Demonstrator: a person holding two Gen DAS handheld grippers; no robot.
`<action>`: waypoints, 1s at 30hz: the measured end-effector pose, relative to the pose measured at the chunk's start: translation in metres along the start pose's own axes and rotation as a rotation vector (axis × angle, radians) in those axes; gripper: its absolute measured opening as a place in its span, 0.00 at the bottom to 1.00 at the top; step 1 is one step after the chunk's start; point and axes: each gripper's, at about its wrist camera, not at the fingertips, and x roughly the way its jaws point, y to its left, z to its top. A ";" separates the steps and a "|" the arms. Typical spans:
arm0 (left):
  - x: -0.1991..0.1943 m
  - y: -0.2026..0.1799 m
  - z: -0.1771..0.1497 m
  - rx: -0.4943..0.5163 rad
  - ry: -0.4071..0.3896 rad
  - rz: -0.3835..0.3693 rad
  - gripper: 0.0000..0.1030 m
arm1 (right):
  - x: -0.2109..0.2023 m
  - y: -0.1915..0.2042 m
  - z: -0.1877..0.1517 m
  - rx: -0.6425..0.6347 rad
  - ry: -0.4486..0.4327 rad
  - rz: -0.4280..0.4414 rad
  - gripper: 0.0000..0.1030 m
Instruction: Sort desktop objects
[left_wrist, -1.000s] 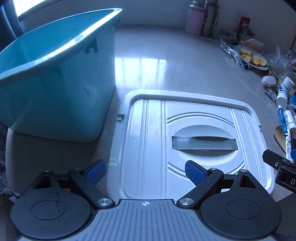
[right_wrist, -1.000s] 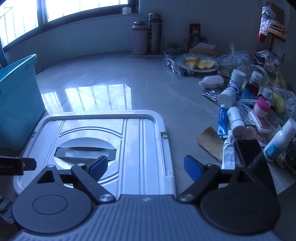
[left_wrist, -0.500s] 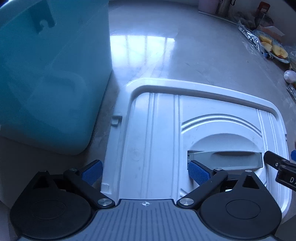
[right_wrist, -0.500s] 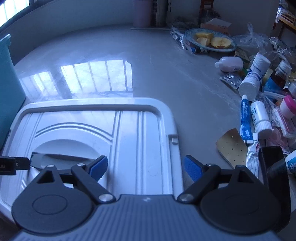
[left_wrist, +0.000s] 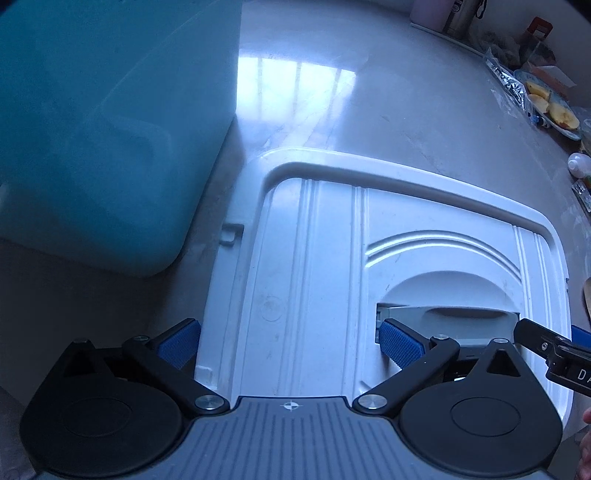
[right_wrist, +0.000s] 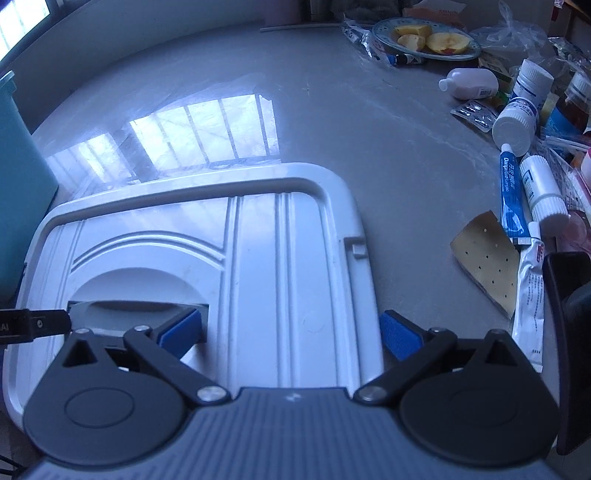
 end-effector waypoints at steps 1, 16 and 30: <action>-0.001 0.000 -0.005 0.000 0.000 0.001 1.00 | -0.002 0.001 -0.004 -0.001 0.004 0.001 1.00; -0.015 0.001 -0.061 0.023 0.010 -0.006 1.00 | -0.037 0.004 -0.064 0.026 0.024 -0.009 1.00; -0.009 0.008 -0.053 0.049 0.022 -0.019 1.00 | -0.079 -0.038 -0.077 0.059 0.118 0.096 1.00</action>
